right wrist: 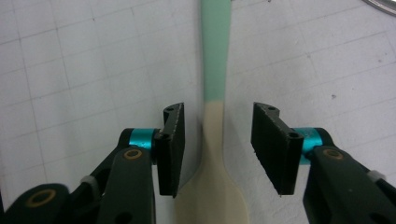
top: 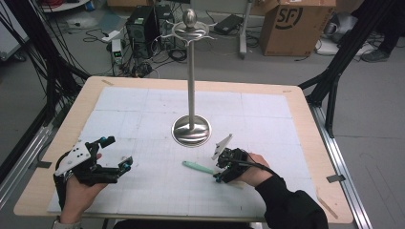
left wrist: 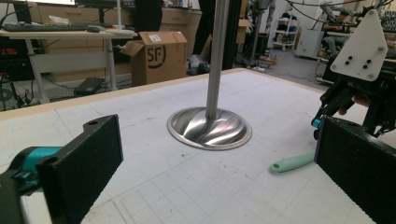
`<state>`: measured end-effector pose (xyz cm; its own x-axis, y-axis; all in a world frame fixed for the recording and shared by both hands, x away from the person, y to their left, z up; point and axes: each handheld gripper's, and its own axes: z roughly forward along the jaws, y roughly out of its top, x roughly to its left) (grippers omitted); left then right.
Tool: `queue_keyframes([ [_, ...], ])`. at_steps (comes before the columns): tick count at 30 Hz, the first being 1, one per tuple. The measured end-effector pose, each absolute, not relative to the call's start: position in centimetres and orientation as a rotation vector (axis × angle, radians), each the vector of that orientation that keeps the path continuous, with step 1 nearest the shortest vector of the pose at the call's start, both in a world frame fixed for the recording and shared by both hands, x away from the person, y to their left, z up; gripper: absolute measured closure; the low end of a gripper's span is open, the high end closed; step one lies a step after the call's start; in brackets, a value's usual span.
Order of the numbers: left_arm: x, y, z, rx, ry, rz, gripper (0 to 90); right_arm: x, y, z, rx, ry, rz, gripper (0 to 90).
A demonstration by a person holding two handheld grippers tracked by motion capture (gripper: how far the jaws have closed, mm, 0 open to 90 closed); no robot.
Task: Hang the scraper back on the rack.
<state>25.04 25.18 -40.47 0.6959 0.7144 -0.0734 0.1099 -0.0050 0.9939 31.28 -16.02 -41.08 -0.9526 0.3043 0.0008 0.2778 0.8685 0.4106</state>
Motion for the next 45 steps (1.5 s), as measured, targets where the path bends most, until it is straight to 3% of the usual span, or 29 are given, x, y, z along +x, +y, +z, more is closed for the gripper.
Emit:
queue_keyframes([
  [24, 25.1, 25.3, -40.5, 1.531, 0.71, 0.541, 1.8, 31.9, -13.9, -41.0, 0.492, 3.055, 0.389, 79.0],
  [34, 25.1, 25.5, -40.5, 1.529, 0.715, 0.538, 1.7, 31.6, -13.7, -40.8, 0.497, 3.032, 0.365, 80.4],
  [45, 25.1, 25.6, -40.5, 1.522, 0.718, 0.54, 1.7, 31.3, -15.3, -39.2, 0.571, 2.949, 0.604, 80.4],
])
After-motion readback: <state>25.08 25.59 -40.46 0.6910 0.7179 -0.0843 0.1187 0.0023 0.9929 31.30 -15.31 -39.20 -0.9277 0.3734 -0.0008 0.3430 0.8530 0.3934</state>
